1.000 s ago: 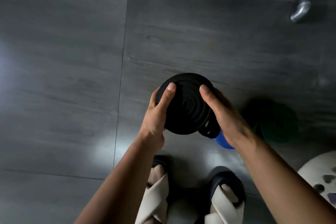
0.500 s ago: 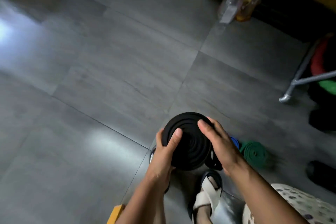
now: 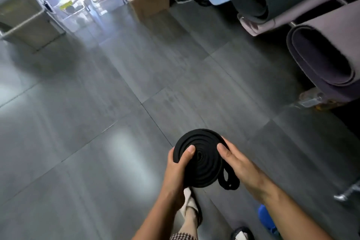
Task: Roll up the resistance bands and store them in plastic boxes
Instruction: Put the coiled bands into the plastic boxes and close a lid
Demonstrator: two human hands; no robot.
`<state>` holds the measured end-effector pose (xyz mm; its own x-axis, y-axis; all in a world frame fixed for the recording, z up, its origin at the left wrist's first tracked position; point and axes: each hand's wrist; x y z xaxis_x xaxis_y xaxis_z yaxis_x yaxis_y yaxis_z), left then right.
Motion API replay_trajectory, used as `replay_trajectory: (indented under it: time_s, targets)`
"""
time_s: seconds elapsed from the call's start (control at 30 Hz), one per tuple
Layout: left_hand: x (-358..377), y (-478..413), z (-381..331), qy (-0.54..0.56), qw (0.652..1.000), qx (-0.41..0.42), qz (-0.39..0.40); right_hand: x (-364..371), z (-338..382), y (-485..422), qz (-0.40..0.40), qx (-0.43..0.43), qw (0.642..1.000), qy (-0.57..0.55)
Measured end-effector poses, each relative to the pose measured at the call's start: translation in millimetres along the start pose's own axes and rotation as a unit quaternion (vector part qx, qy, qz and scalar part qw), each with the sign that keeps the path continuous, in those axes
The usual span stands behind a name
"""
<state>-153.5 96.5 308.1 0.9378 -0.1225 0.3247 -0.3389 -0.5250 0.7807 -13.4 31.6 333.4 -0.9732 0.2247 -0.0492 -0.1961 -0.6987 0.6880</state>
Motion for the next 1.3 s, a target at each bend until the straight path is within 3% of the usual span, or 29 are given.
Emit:
replay_trajectory:
  time_s: [0.1,0.57,0.93,1.3]
  targets:
    - [-10,1,-41,0.005,1.000,0.026,-0.013,29,33,-16,-0.023,-0.023,0.999,0.003]
    - [-17,-80,-226,0.101,0.982,0.065,-0.143,72,212,-180,0.077,-0.028,0.993,0.089]
    - [-24,-154,-396,0.176,0.954,0.156,-0.188,115,365,-288,0.039,-0.064,0.991,0.110]
    - [-97,-224,-608,0.166,0.952,0.191,-0.172,208,551,-405,0.104,-0.106,0.975,0.166]
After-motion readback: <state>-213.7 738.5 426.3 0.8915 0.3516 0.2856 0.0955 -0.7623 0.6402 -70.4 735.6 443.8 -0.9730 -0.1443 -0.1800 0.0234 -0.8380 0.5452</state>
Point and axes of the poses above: each hand's wrist, its own y-axis away from the middle knuckle, its own x-axis out of the palm, z = x × y, and after that the axes turned 11 degrees about y, right-handed
